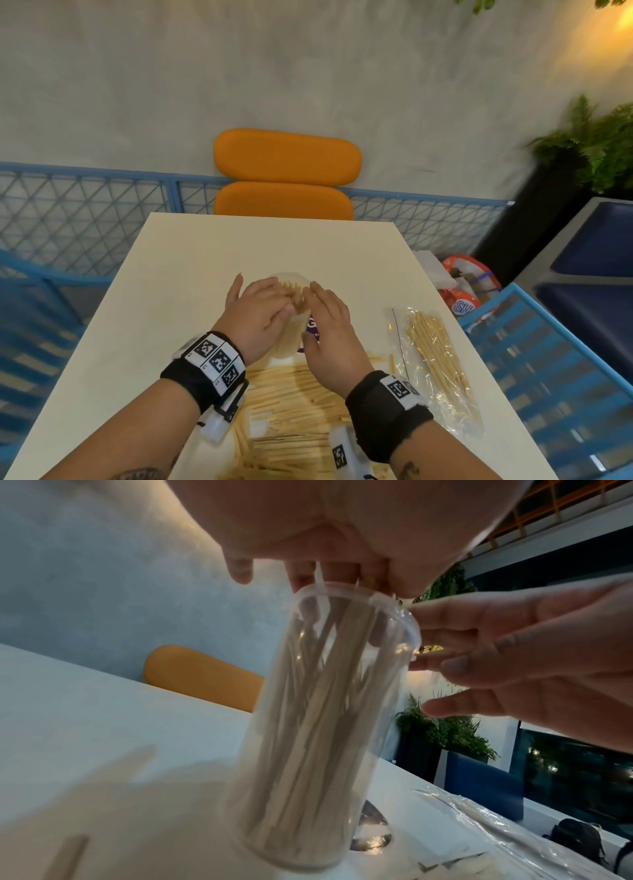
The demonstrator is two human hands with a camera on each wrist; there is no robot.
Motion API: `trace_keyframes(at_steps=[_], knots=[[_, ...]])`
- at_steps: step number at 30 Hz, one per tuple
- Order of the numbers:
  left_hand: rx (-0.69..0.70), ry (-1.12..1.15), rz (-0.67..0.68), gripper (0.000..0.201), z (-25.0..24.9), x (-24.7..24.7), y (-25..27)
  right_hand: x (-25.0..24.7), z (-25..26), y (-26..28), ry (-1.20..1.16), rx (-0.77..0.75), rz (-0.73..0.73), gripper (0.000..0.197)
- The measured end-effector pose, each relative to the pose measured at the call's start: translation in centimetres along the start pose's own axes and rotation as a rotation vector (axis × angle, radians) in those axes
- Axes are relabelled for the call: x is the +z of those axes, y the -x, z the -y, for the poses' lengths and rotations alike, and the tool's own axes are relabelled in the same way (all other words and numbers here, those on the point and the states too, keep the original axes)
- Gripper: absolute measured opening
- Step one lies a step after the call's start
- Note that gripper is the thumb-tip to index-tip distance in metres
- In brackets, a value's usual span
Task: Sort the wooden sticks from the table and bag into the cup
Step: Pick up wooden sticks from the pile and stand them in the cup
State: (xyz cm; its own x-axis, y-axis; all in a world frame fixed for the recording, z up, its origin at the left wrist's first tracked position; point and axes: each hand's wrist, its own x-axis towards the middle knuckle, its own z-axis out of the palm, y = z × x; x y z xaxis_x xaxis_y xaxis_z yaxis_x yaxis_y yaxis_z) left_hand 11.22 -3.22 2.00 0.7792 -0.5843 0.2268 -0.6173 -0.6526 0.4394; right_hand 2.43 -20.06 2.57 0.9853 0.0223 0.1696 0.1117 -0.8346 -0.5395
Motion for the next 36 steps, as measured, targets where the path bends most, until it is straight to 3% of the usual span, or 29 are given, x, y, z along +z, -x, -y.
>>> trace_keyframes(at_steps=[7, 9, 11, 14, 16, 19, 24, 32, 34, 36], knots=[[0.048, -0.058, 0.111, 0.076, -0.4, -1.3, 0.0, -0.9, 0.1, 1.0, 0.066, 0.000, 0.110, 0.074], [0.024, 0.048, 0.048, 0.064, -0.5, -2.2, 0.4, -1.2, 0.2, 1.6, 0.047, 0.036, 0.085, 0.072], [-0.054, 0.182, -0.102, 0.051, 0.1, -2.9, 1.1, -1.3, 0.0, 2.3, 0.032, 0.082, 0.017, 0.065], [-0.297, 0.345, -0.256, 0.025, 1.9, -3.5, 2.9, -0.8, 0.2, 3.5, 0.092, 0.121, -0.023, 0.041], [-0.460, 0.387, -0.217, 0.019, 3.2, -3.3, 4.6, 0.1, 0.9, 4.1, 0.158, 0.134, 0.075, 0.031], [-0.628, 0.357, -0.053, 0.019, 4.8, -2.0, 7.7, 2.0, 2.7, 4.5, 0.249, 0.116, 0.261, 0.030], [-0.750, 0.221, 0.127, 0.022, 5.8, 0.6, 11.9, 5.7, 6.2, 3.7, 0.283, 0.144, 0.464, 0.038], [-0.846, 0.284, 0.134, 0.019, 6.4, 2.2, 13.1, 10.1, 9.3, 0.2, 0.403, 0.302, 0.487, 0.062], [-0.851, 0.302, 0.152, 0.018, 6.5, 2.2, 12.8, 10.5, 9.5, -0.2, 0.426, 0.308, 0.465, 0.055], [-0.855, 0.320, 0.140, 0.017, 6.4, 2.2, 12.7, 10.7, 9.7, -0.3, 0.416, 0.286, 0.428, 0.037]])
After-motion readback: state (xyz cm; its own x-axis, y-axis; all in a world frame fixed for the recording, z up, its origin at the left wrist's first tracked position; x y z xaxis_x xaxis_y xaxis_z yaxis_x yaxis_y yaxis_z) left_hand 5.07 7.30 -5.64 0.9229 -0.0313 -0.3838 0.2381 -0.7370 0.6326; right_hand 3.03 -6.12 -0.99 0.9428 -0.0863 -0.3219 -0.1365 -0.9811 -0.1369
